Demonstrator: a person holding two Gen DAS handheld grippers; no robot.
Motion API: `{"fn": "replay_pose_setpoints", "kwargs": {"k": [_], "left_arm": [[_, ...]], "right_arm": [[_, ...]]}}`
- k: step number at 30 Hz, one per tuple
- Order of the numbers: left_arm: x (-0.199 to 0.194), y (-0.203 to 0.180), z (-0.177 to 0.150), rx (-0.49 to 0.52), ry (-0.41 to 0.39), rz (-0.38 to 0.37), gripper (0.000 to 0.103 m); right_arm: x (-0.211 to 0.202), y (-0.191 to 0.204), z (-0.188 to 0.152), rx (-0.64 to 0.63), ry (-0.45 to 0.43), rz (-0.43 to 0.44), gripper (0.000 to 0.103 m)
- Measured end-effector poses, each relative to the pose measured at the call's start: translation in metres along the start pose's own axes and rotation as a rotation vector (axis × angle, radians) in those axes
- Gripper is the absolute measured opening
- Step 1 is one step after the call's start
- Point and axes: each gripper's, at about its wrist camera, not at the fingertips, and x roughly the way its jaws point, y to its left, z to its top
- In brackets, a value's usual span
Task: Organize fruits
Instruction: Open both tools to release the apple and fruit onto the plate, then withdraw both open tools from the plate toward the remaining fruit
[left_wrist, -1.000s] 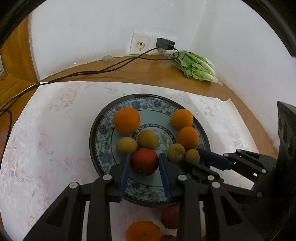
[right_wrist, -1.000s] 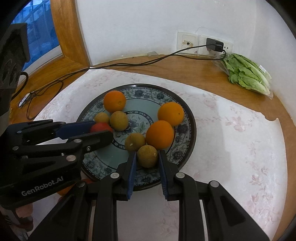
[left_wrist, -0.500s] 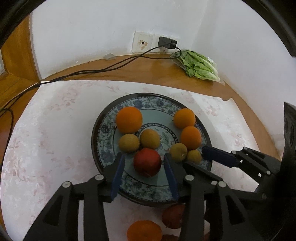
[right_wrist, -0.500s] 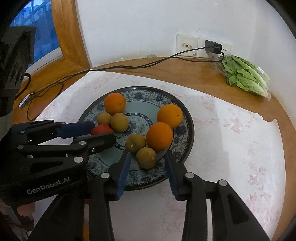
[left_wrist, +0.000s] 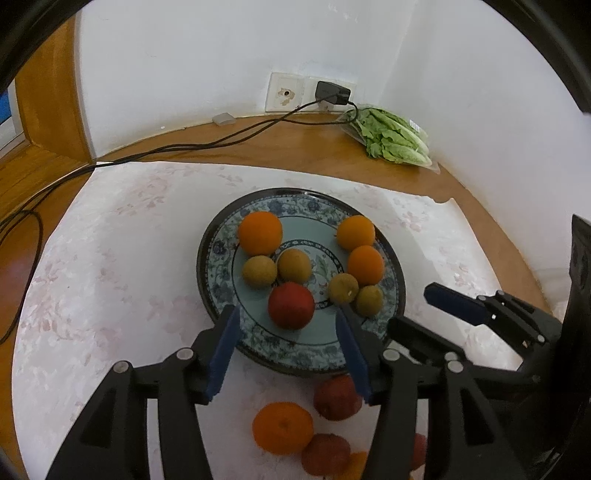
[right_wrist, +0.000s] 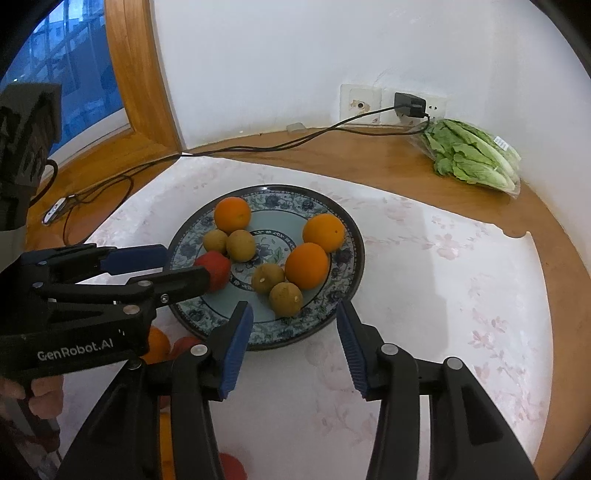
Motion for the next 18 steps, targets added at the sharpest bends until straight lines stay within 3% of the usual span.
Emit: {"fn": "replay_pose_setpoints", "kwargs": {"k": [18], "left_arm": [[-0.04, 0.007, -0.024, -0.008, -0.01, -0.008, 0.059]], "right_arm": [[-0.031, 0.007, -0.019, 0.033, -0.016, 0.026, 0.05]]}}
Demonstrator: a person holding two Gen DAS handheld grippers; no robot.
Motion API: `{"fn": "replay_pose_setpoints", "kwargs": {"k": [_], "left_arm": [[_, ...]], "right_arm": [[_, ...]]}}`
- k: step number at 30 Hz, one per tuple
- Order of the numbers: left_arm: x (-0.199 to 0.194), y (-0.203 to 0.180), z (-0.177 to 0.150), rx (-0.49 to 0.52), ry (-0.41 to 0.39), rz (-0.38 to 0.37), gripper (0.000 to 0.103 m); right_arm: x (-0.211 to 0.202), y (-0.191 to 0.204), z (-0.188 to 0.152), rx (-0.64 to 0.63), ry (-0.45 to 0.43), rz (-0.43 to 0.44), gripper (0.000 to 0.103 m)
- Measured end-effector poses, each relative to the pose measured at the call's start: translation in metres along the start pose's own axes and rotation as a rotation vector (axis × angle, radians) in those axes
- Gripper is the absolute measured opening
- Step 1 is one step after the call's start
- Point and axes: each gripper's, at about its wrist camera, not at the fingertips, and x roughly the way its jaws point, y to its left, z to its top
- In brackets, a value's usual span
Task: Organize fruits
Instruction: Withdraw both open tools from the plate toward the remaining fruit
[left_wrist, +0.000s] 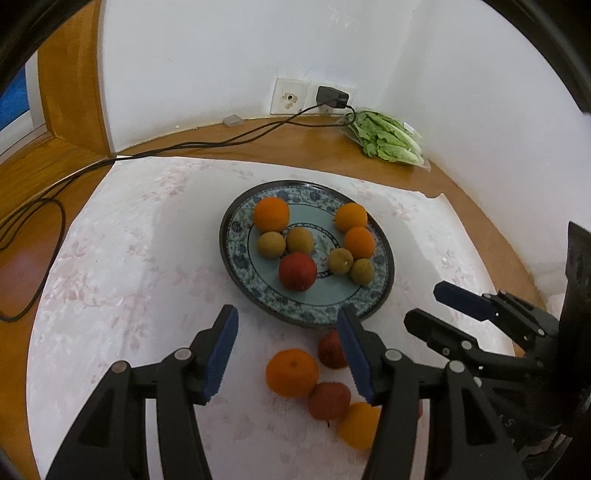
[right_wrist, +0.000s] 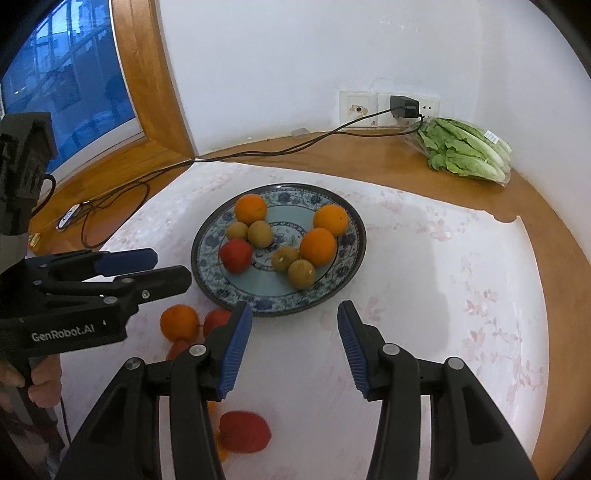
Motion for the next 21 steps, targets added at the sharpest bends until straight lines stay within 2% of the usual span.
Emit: {"fn": "replay_pose_setpoints", "kwargs": {"k": [9, 21], "left_arm": [[-0.009, -0.002, -0.016, -0.003, 0.015, -0.012, 0.06], [0.004, -0.001, -0.031, -0.037, 0.046, -0.007, 0.06]], "right_arm": [[-0.017, 0.003, -0.016, 0.022, -0.001, 0.002, 0.05], [-0.033, 0.004, -0.043, 0.044, 0.008, 0.005, 0.05]]}}
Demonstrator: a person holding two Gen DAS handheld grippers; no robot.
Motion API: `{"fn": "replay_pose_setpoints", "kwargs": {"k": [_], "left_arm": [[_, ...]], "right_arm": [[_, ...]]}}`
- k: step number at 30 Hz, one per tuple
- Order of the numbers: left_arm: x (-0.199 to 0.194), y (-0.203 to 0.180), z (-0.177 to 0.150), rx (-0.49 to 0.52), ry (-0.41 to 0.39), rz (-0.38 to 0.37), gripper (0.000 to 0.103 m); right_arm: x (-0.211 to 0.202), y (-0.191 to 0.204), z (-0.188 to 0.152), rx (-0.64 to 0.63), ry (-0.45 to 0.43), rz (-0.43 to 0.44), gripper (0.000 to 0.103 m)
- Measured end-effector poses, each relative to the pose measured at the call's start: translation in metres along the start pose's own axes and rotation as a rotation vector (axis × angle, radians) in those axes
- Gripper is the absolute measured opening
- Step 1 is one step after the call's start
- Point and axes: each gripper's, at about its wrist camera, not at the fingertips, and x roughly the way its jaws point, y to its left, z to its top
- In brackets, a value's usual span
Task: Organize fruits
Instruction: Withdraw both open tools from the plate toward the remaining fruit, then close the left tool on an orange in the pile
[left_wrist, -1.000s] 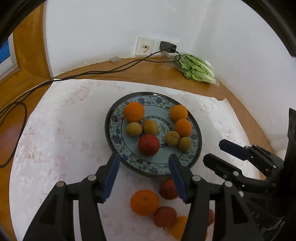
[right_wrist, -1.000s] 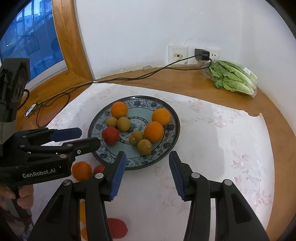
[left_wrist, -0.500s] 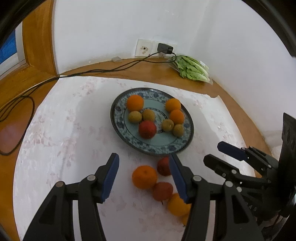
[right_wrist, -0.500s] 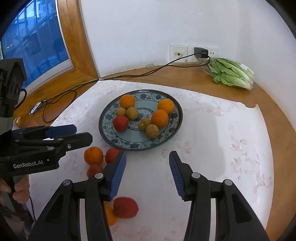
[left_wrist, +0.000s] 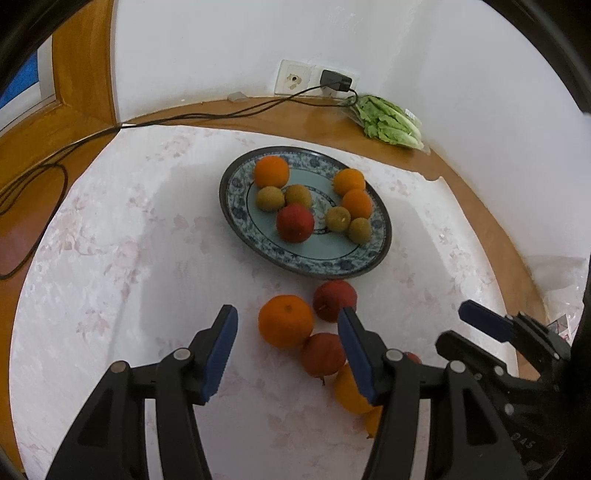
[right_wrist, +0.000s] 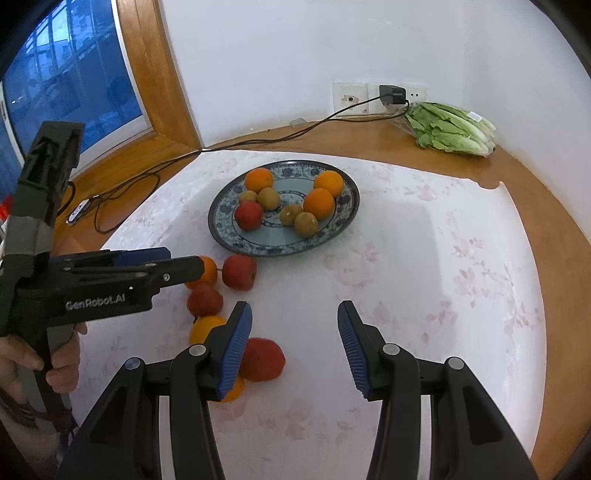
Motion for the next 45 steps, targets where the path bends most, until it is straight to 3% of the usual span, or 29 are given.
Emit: {"fn": "replay_pose_setpoints", "kwargs": {"k": [12, 20, 31, 45], "left_arm": [[0.014, 0.006, -0.003, -0.029, 0.022, -0.04, 0.056], [0.019, 0.012, -0.003, -0.065, 0.021, -0.062, 0.037], [0.017, 0.013, -0.004, -0.059, 0.015, -0.063, 0.037], [-0.005, 0.042, -0.008, -0.105, -0.058, -0.011, 0.037]], "right_arm": [[0.006, -0.006, -0.011, 0.046, 0.016, 0.022, 0.05], [0.011, -0.007, -0.012, 0.05, 0.026, 0.024, 0.05], [0.014, -0.003, -0.011, 0.045, 0.029, 0.036, 0.05], [0.035, 0.02, 0.008, 0.019, 0.07, 0.042, 0.05]]}}
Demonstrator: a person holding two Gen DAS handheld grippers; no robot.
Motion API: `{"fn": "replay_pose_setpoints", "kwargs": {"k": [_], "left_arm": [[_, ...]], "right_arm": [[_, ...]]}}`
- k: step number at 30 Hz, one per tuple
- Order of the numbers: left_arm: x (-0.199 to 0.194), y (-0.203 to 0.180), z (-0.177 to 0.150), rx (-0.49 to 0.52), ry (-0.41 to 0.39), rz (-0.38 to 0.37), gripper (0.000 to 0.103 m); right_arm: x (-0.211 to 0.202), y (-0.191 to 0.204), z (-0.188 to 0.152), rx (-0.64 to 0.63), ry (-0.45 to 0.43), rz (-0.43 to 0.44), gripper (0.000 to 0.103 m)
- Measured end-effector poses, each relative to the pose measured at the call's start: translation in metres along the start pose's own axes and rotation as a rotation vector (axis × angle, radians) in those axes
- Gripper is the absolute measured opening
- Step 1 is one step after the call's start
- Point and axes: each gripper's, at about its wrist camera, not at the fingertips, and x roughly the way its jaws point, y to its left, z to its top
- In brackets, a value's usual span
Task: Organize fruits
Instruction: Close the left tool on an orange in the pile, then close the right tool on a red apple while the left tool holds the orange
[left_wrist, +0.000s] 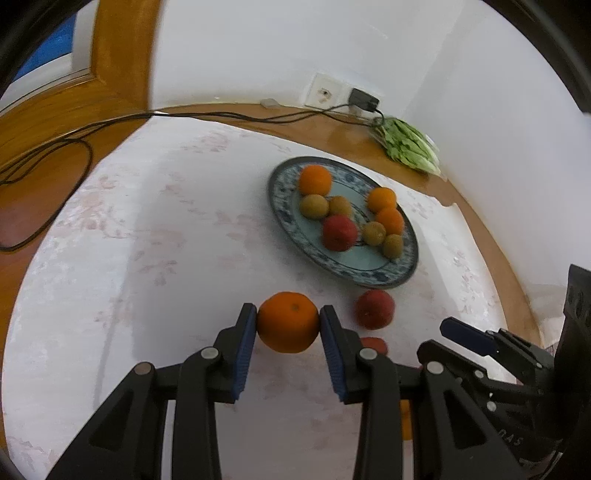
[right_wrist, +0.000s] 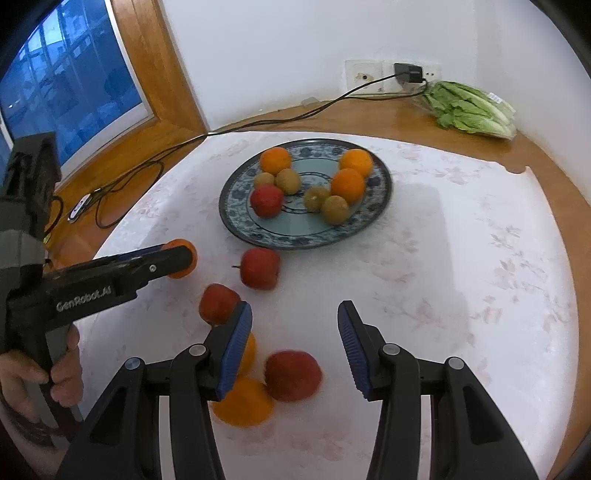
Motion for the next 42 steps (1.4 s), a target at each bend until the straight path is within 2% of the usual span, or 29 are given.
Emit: {"fn": "replay_pose_setpoints", "kwargs": {"k": [15, 27, 32, 42], "left_arm": [[-0.001, 0.02, -0.001, -0.045, -0.009, -0.012, 0.037], [-0.001, 0.025, -0.001, -0.059, -0.01, -0.026, 0.037], [-0.004, 0.026, -0.001, -0.063, -0.018, -0.032, 0.037], [-0.005, 0.026, -0.001, -0.069, -0.023, -0.035, 0.037]], "right_arm": [[0.029, 0.026, 0.023, -0.005, 0.022, 0.023, 0.05], [0.03, 0.034, 0.025, -0.006, 0.032, 0.042, 0.05], [0.031, 0.038, 0.024, -0.019, 0.03, 0.032, 0.054], [0.029, 0.032, 0.023, 0.004, 0.014, 0.017, 0.055]]}}
